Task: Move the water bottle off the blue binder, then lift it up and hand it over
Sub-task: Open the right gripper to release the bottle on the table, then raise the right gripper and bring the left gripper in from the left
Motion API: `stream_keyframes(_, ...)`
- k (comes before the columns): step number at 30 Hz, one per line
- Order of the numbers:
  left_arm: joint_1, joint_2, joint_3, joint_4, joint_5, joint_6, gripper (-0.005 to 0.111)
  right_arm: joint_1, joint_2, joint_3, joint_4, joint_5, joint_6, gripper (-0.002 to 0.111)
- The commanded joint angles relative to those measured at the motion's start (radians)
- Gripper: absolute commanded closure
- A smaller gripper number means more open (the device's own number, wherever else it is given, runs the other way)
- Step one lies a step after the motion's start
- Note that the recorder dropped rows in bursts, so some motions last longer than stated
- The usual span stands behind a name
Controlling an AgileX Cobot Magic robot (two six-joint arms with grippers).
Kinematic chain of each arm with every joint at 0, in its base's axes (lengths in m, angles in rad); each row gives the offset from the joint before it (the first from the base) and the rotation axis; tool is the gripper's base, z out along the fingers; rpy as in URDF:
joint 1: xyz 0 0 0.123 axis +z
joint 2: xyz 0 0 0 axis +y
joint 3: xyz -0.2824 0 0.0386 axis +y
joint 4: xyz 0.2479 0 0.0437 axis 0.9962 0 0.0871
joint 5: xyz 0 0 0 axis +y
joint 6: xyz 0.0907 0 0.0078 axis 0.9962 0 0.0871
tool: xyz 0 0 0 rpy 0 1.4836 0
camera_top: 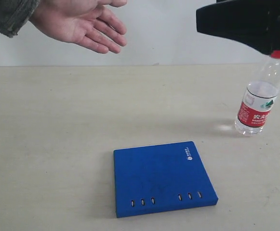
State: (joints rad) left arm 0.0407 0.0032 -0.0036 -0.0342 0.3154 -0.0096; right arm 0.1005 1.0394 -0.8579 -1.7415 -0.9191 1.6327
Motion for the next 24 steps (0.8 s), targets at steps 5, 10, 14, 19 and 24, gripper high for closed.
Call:
stream_keyframes(5,-0.004,-0.003,0.004,0.011,-0.008,0.019,0.102,0.002,0.009,0.038,-0.003,-0.026,0.041,0.053)
stream_keyframes(10,-0.004,-0.003,0.004,0.067,-0.008,0.134,0.102,0.002,0.009,0.068,-0.003,-0.018,0.037,0.053)
stream_keyframes(14,-0.004,-0.003,0.004,0.069,-0.008,0.183,0.102,0.002,0.009,0.097,-0.003,-0.016,0.033,0.053)
stream_keyframes(19,-0.004,-0.003,0.004,-0.083,-0.186,0.103,0.102,0.002,0.009,0.109,-0.003,-0.034,0.034,0.053)
stream_keyframes(24,-0.004,-0.003,0.004,-0.504,-0.096,-0.039,0.102,0.002,0.031,0.125,-0.003,-0.054,0.032,0.053)
